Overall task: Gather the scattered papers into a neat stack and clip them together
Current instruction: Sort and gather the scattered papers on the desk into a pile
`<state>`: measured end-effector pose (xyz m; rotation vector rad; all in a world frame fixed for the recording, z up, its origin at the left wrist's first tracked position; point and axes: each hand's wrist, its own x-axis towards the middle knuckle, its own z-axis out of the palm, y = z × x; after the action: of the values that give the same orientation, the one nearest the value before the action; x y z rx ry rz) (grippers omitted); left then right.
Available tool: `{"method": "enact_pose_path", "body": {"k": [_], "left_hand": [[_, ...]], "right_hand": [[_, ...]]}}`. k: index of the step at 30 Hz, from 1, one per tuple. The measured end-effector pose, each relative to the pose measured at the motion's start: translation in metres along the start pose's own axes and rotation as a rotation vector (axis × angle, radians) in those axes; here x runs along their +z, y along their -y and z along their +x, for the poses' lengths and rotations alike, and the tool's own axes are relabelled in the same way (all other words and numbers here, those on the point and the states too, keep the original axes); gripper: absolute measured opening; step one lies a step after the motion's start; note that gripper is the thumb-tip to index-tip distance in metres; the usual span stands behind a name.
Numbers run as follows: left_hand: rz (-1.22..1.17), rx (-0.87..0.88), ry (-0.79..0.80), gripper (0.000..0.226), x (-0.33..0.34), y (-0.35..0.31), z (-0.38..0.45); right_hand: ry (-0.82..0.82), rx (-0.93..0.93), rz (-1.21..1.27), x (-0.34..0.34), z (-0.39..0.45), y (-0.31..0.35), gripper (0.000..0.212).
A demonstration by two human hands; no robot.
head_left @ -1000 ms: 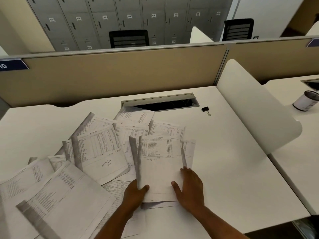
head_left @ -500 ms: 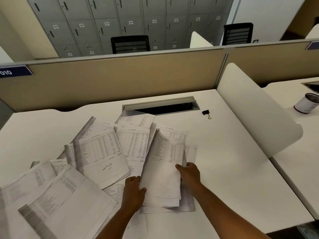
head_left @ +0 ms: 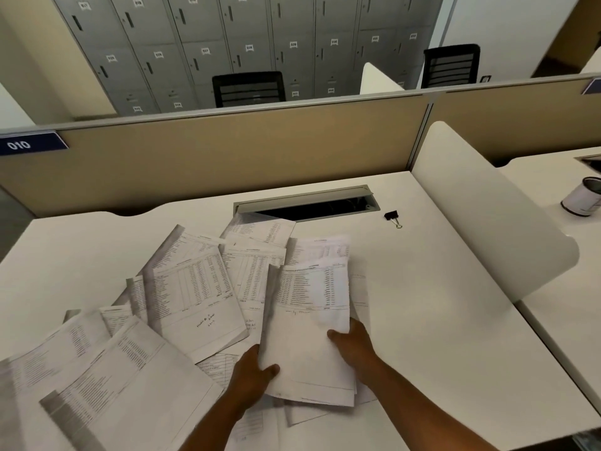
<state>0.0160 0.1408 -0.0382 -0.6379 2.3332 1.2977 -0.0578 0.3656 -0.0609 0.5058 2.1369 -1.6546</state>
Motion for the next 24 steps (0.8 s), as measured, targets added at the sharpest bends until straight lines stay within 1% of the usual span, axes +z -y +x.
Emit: {"method": "enact_pose_path", "body": {"k": [2, 4, 7, 9, 10, 12, 15, 17, 19, 21, 22, 24], "left_hand": [[-0.048, -0.022, 0.015, 0.043, -0.001, -0.002, -0.001], [-0.083, -0.015, -0.016, 0.036, -0.003, -0.005, -0.001], [-0.079, 0.039, -0.134, 0.045, -0.008, -0.011, 0.001], [-0.089, 0.089, -0.221, 0.054, -0.012, -0.019, 0.004], [-0.106, 0.124, -0.24, 0.058, -0.014, -0.023, 0.006], [-0.167, 0.18, -0.205, 0.063, -0.019, -0.035, 0.011], [-0.254, 0.235, -0.032, 0.068, -0.028, -0.057, 0.016], [-0.34, 0.285, 0.059, 0.059, -0.033, -0.07, 0.017], [-0.453, 0.338, 0.074, 0.04, -0.036, -0.079, 0.015], [-0.516, 0.385, -0.007, 0.025, -0.037, -0.088, 0.01], [-0.544, 0.398, -0.065, 0.022, -0.037, -0.092, 0.007], [-0.602, 0.426, -0.167, 0.021, -0.04, -0.098, 0.001]], "right_hand": [[-0.027, -0.048, 0.019, -0.007, -0.002, -0.001, 0.046], [-0.052, -0.082, 0.015, -0.017, -0.002, 0.001, 0.044], [-0.097, -0.116, 0.011, -0.038, -0.003, 0.004, 0.038], [-0.104, -0.158, 0.028, -0.052, -0.005, 0.007, 0.038], [-0.098, -0.174, 0.044, -0.058, -0.005, 0.009, 0.039], [-0.086, -0.19, 0.084, -0.067, -0.006, 0.013, 0.038], [-0.059, -0.205, 0.165, -0.073, -0.01, 0.02, 0.032], [-0.012, -0.225, 0.204, -0.074, -0.012, 0.026, 0.029], [0.05, -0.269, 0.206, -0.072, -0.016, 0.033, 0.036], [0.071, -0.309, 0.195, -0.066, -0.019, 0.042, 0.044], [0.059, -0.33, 0.199, -0.062, -0.02, 0.047, 0.044], [0.022, -0.376, 0.235, -0.052, -0.022, 0.058, 0.038]]}}
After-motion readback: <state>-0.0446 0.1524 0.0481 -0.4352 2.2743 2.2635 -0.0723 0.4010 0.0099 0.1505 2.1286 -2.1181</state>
